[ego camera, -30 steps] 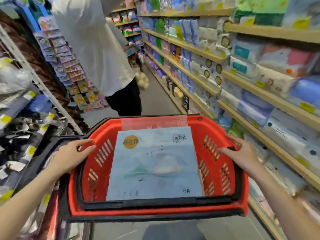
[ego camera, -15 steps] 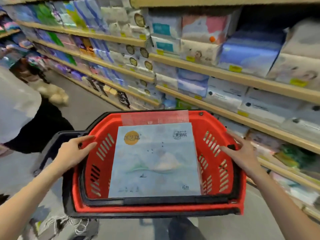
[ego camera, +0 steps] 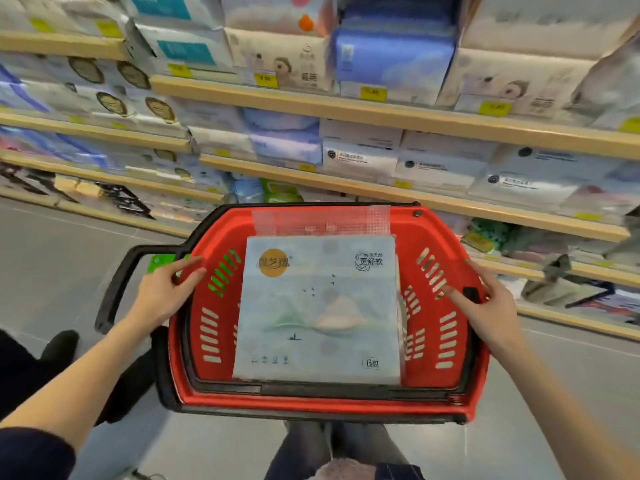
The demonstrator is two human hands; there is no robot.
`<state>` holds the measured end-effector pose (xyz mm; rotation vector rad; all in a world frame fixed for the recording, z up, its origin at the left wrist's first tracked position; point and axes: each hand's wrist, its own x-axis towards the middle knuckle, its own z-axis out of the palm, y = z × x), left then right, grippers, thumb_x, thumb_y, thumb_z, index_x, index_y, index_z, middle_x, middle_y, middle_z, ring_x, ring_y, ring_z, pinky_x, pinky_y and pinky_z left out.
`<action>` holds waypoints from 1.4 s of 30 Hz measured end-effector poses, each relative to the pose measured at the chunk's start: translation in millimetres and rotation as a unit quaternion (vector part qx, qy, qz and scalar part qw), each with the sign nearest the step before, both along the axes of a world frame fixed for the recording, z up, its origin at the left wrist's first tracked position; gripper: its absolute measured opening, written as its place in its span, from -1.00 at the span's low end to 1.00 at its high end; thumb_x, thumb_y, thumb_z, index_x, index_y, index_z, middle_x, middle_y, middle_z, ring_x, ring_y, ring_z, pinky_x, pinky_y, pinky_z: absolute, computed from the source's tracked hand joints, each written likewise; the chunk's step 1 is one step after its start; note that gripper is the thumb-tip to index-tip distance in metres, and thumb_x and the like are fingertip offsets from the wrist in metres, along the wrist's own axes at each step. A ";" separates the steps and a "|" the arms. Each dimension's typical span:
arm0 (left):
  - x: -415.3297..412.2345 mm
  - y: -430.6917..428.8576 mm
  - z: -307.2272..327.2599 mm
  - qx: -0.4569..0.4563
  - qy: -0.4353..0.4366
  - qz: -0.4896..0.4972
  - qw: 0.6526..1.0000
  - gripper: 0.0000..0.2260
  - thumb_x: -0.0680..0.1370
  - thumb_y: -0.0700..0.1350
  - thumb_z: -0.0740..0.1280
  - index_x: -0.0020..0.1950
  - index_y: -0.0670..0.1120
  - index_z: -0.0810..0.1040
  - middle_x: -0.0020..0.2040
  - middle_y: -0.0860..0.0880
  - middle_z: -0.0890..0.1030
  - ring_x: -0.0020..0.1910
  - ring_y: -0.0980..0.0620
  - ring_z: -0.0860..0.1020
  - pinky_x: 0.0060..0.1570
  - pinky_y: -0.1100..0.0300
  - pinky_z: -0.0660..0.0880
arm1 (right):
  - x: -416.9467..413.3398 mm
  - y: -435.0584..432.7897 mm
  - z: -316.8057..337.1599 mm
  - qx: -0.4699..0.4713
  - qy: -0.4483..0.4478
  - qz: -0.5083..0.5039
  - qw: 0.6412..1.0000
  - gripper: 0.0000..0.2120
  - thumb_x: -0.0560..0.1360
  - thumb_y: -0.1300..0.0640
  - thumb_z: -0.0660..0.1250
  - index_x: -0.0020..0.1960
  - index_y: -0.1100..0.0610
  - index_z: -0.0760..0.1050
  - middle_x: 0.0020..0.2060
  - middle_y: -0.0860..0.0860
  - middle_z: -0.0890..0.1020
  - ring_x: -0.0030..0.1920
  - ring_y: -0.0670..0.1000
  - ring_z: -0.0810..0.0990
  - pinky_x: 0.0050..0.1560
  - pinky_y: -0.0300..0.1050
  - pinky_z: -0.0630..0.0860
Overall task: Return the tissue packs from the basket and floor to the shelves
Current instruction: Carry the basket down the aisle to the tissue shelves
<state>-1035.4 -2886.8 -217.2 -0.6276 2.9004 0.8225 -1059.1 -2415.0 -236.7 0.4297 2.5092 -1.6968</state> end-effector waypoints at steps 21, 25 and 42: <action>-146.4 -20.4 -202.0 0.101 -0.111 -0.125 0.981 -0.57 0.28 0.21 0.37 0.11 0.39 0.35 -0.01 0.04 0.58 -0.05 0.05 0.52 -0.01 0.21 0.48 | -42.8 -29.1 -176.7 0.046 -0.117 -0.092 0.988 -0.58 0.49 0.03 0.29 0.31 -0.15 0.30 0.12 -0.02 0.53 -0.04 -0.10 0.59 -0.06 0.00 0.59; -160.4 -16.1 -265.8 0.089 -0.108 -0.124 0.982 -0.55 0.29 0.26 0.35 0.16 0.32 0.39 0.00 -0.01 0.58 -0.06 0.00 0.51 0.04 0.02 0.49 | -55.1 -28.9 -240.7 0.069 -0.140 -0.082 0.984 -0.60 0.47 -0.09 0.24 0.27 -0.24 0.26 0.11 -0.01 0.55 -0.03 -0.01 0.61 -0.02 0.11 0.59; -203.8 -3.6 -466.4 0.009 -0.094 -0.112 0.989 -0.43 0.25 0.45 0.19 0.26 0.51 0.21 -0.08 -0.10 0.58 -0.22 -0.06 0.59 -0.13 -0.02 0.60 | -100.8 -35.6 -417.1 0.123 -0.161 -0.129 0.971 -0.42 0.31 -0.10 0.42 0.09 -0.51 0.14 0.20 0.08 0.53 0.02 0.13 0.60 0.00 0.21 0.57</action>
